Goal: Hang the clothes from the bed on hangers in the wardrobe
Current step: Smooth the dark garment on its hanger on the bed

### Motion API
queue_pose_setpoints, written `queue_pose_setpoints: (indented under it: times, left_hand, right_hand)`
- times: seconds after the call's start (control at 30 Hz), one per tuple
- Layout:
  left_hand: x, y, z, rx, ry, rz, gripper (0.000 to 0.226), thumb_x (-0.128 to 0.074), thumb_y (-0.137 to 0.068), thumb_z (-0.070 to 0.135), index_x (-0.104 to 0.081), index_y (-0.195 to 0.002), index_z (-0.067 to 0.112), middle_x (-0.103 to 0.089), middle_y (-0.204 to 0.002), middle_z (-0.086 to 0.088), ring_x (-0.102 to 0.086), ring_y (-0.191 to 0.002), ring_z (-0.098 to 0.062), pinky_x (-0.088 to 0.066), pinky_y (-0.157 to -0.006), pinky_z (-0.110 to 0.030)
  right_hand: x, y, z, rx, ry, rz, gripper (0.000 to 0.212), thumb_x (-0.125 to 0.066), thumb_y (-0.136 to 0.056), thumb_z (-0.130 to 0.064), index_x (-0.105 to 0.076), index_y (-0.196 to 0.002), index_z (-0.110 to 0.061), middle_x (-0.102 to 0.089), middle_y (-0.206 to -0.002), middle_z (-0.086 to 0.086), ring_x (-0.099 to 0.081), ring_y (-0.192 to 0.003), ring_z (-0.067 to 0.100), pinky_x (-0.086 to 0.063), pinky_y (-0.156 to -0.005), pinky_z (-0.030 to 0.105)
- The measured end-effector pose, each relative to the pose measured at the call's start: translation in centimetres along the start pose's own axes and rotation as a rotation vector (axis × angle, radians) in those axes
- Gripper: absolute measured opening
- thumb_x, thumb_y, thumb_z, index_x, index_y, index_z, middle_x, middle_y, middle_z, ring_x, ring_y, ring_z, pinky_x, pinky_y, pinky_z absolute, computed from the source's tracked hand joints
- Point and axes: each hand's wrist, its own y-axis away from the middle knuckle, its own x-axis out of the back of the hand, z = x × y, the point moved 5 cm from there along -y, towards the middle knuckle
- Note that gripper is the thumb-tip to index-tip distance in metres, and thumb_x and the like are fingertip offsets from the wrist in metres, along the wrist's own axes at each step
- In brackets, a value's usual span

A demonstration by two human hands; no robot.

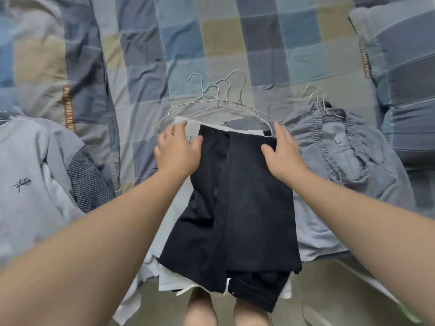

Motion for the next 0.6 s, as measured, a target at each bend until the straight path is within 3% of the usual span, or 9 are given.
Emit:
queue_pose_setpoints:
  times: [0.13,0.27,0.6]
  left_hand:
    - [-0.9,6.2,-1.1,-0.034,0.051,-0.127,0.065,-0.049,-0.098,0.051,-0.027,-0.155,0.030,-0.020,-0.165,0.000,-0.013,-0.151,-0.023,-0.018,-0.120,-0.049]
    - [1.2,12.6,-1.3,-0.089,0.046,-0.171,0.068,-0.048,-0.097,0.054,-0.021,-0.157,0.034,-0.013,-0.167,0.003,-0.005,-0.152,-0.019,-0.013,-0.122,-0.049]
    - [11.7,23.7,0.1,-0.224,-0.056,-0.135,0.071,-0.038,-0.097,0.064,-0.010,-0.158,0.040,-0.001,-0.168,0.003,0.005,-0.153,-0.023,-0.005,-0.123,-0.048]
  right_hand:
    - [-0.7,6.4,0.1,-0.007,-0.123,-0.086,0.067,-0.049,-0.098,-0.033,-0.016,-0.156,-0.024,-0.017,-0.163,0.000,-0.012,-0.149,0.018,-0.015,-0.121,0.041]
    - [0.7,13.4,-1.1,-0.003,-0.100,-0.167,0.065,-0.044,-0.099,-0.040,-0.011,-0.155,-0.036,-0.010,-0.163,-0.009,-0.005,-0.150,0.012,-0.015,-0.121,0.042]
    - [8.6,26.8,-10.1,0.116,-0.013,-0.106,0.061,-0.039,-0.101,-0.043,-0.010,-0.155,-0.039,-0.008,-0.163,-0.012,0.000,-0.150,0.012,-0.007,-0.121,0.040]
